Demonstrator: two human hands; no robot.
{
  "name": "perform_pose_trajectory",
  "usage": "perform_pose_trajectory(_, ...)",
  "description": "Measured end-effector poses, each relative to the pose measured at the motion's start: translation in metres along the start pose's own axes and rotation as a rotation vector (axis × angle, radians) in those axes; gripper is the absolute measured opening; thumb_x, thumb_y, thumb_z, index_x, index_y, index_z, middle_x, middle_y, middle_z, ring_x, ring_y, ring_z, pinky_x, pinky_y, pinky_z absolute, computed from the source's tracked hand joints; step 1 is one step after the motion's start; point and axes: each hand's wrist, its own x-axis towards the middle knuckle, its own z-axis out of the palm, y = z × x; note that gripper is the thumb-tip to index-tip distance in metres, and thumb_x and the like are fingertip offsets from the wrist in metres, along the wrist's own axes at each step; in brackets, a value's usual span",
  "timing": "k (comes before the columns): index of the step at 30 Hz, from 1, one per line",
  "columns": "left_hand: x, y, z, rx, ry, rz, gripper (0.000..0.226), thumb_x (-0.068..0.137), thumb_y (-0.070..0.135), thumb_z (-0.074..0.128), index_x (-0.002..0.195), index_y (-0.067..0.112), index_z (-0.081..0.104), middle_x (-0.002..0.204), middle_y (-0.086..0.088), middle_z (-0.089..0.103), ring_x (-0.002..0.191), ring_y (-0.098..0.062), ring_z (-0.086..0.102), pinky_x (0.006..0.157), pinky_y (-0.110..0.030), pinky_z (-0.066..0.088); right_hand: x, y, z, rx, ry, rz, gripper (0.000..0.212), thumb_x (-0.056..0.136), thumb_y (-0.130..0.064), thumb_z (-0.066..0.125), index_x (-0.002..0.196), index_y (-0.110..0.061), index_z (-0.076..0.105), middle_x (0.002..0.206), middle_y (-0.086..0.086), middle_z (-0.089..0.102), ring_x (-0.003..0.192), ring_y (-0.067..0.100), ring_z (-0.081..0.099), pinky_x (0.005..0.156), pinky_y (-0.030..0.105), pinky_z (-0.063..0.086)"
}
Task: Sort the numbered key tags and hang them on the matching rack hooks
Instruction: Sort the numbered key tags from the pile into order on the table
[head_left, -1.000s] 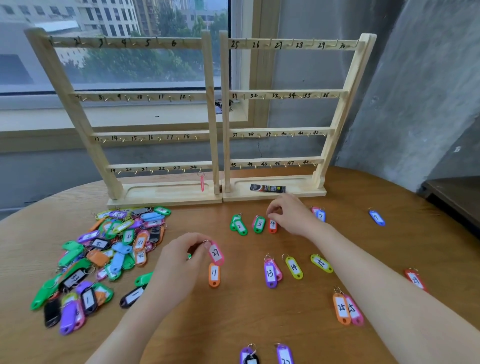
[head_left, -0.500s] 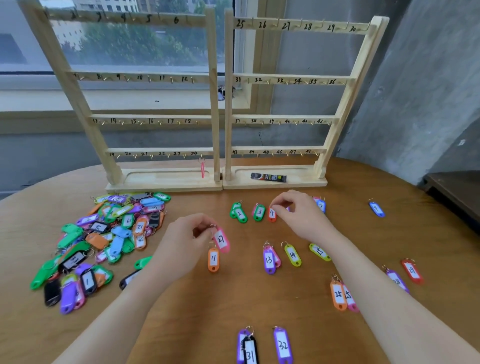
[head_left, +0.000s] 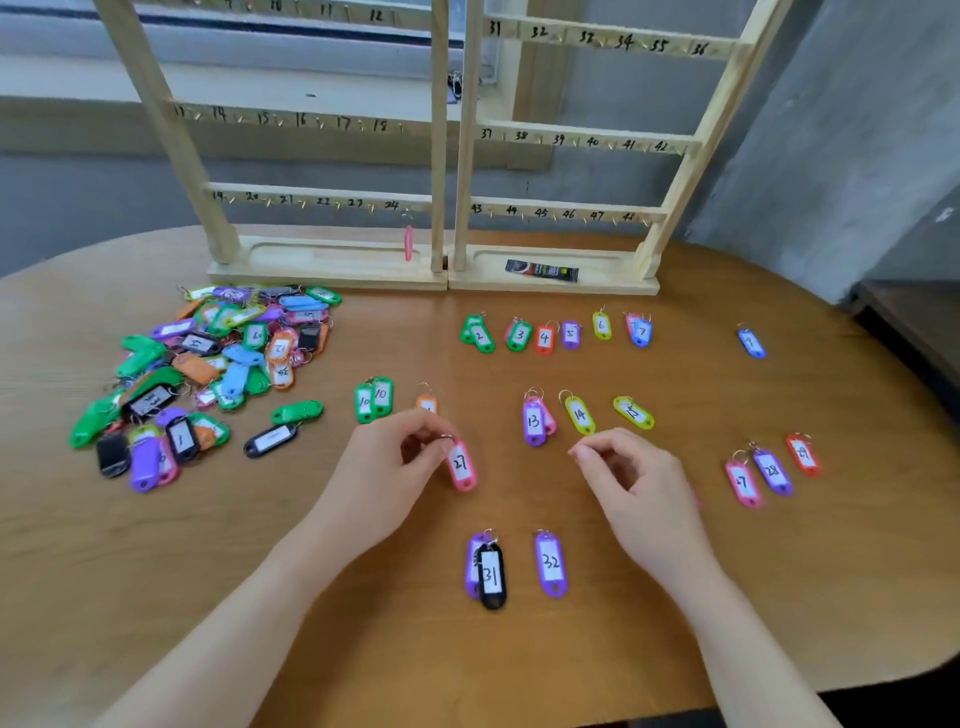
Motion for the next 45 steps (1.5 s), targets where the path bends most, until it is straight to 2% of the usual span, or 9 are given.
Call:
perform_pose_trajectory(4,-0.003,0.01,0.015,-0.013,-0.051,0.035,0.017,0.094,0.018,0.069,0.088,0.033,0.073,0.083,0.014,0.07,0.082,-0.005,0.063,0.071,-0.013,0.044,-0.026,0.006,-0.012,-0.014,0.065,0.031,0.019,0.097,-0.017,0.063,0.085,-0.03,0.071,0.083,-0.009,0.07,0.08,0.017,0.064,0.074,0.036,0.051)
perform_pose_trajectory(10,0.01,0.043,0.043,-0.034,-0.146,0.127,0.012,0.095,0.016,0.067,0.092,0.025,0.074,0.074,0.01,0.066,0.059,0.001,0.049,0.06,-0.011,0.037,-0.045,0.022,-0.039,-0.021,0.165,0.091,0.018,0.097,-0.017,0.064,0.086,-0.029,0.071,0.082,-0.007,0.07,0.08,0.018,0.066,0.073,0.037,0.052)
perform_pose_trajectory(16,0.028,0.07,0.08,0.012,-0.274,0.203,0.01,0.093,0.02,0.069,0.091,0.027,0.075,0.081,0.011,0.069,0.079,-0.001,0.058,0.068,-0.008,0.04,-0.06,0.032,-0.066,-0.076,0.231,0.138,0.017,0.098,-0.021,0.063,0.089,-0.032,0.071,0.08,-0.013,0.07,0.078,0.013,0.065,0.067,0.033,0.052)
perform_pose_trajectory(22,0.036,0.093,0.118,0.0,-0.378,0.254,0.011,0.093,0.017,0.068,0.089,0.025,0.075,0.079,0.013,0.068,0.077,-0.001,0.057,0.069,-0.008,0.04,-0.074,0.044,-0.087,-0.1,0.3,0.177,0.016,0.098,-0.02,0.063,0.089,-0.032,0.07,0.08,-0.014,0.068,0.079,0.012,0.064,0.067,0.029,0.053)
perform_pose_trajectory(26,0.044,0.108,0.141,0.0,-0.417,0.274,0.013,0.091,0.015,0.069,0.088,0.027,0.074,0.079,0.012,0.069,0.076,-0.002,0.059,0.068,-0.01,0.043,-0.08,0.05,-0.098,-0.082,0.335,0.197,0.019,0.097,-0.016,0.064,0.086,-0.03,0.07,0.075,-0.011,0.068,0.074,0.015,0.064,0.066,0.033,0.052)
perform_pose_trajectory(29,0.053,0.121,0.158,0.001,-0.438,0.286,0.014,0.09,0.013,0.068,0.087,0.026,0.074,0.079,0.01,0.069,0.075,-0.005,0.06,0.07,-0.018,0.049,-0.084,0.054,-0.106,-0.099,0.351,0.208,0.019,0.097,-0.015,0.063,0.086,-0.029,0.07,0.076,-0.011,0.068,0.074,0.014,0.065,0.066,0.031,0.053)
perform_pose_trajectory(32,0.063,0.132,0.174,0.025,-0.467,0.282,0.013,0.09,0.015,0.068,0.087,0.027,0.074,0.08,0.008,0.068,0.078,-0.01,0.061,0.069,-0.025,0.054,-0.087,0.056,-0.113,-0.105,0.367,0.215,0.02,0.098,-0.013,0.064,0.087,-0.029,0.07,0.079,-0.014,0.068,0.077,0.011,0.065,0.065,0.021,0.052)
perform_pose_trajectory(36,0.069,0.141,0.185,0.139,-0.467,0.315,0.009,0.089,0.016,0.069,0.089,0.023,0.074,0.082,0.009,0.067,0.073,-0.002,0.058,0.062,-0.007,0.043,-0.088,0.057,-0.119,-0.126,0.368,0.216,0.017,0.098,-0.015,0.063,0.088,-0.028,0.07,0.08,-0.015,0.068,0.079,0.01,0.066,0.064,0.016,0.05)
perform_pose_trajectory(45,0.071,0.142,0.19,0.131,-0.475,0.328,0.007,0.089,0.018,0.071,0.088,0.025,0.073,0.081,0.015,0.065,0.071,-0.001,0.058,0.06,-0.009,0.043,-0.083,0.052,-0.118,-0.123,0.348,0.195,0.018,0.098,-0.014,0.064,0.089,-0.029,0.07,0.081,-0.016,0.068,0.081,0.01,0.066,0.066,0.018,0.051)
